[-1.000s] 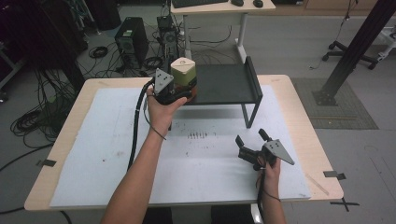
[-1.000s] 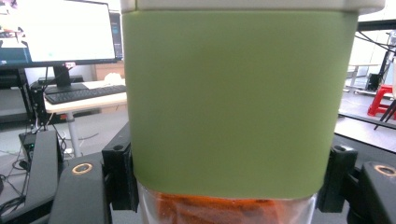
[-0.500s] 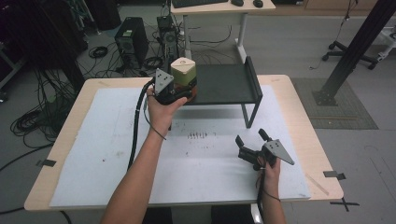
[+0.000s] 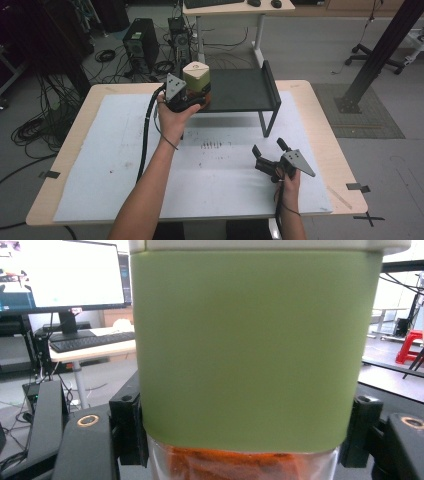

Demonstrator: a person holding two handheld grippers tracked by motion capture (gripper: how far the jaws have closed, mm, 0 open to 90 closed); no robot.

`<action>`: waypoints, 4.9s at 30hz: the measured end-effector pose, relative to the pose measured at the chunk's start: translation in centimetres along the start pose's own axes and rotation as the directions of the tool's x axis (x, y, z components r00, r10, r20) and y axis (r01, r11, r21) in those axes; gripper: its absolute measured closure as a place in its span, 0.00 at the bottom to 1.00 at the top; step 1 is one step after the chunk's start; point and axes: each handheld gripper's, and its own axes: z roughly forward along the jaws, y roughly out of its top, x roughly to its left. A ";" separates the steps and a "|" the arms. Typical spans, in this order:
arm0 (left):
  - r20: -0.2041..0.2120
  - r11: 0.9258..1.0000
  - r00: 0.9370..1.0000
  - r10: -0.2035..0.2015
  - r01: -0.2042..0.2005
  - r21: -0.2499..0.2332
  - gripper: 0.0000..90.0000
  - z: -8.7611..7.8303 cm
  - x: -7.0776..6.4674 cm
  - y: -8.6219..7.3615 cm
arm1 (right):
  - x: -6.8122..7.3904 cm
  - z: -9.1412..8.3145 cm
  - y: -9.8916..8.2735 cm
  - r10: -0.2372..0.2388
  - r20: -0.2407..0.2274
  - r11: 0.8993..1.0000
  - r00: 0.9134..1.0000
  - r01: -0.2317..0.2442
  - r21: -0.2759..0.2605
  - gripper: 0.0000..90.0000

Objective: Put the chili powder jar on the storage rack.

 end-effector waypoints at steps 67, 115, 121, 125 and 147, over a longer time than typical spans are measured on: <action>-0.011 1.000 1.000 -0.005 0.005 -0.002 0.32 0.1 0.0 0.0 | 0.0 0.0 0.0 0.002 -0.001 1.000 1.000 -0.002 -0.006 0.01; -0.044 0.997 0.998 0.048 -0.050 -0.057 0.00 -5.2 -0.8 3.4 | 0.0 0.0 0.0 0.002 -0.001 1.000 1.000 -0.002 -0.001 0.00; -0.041 0.997 0.998 0.045 -0.047 -0.063 0.00 -8.0 -0.7 3.5 | 0.0 0.0 0.0 0.002 0.000 1.000 1.000 -0.002 -0.005 0.00; -0.037 0.997 0.999 0.037 -0.040 -0.066 0.00 -10.2 -0.7 3.4 | 0.0 0.0 0.0 0.005 -0.001 1.000 1.000 -0.005 -0.001 0.00; -0.036 0.994 0.999 0.029 -0.032 -0.101 0.00 -18.7 1.1 -0.4 | 0.1 0.0 0.0 -0.011 0.001 1.000 1.000 0.011 0.003 0.00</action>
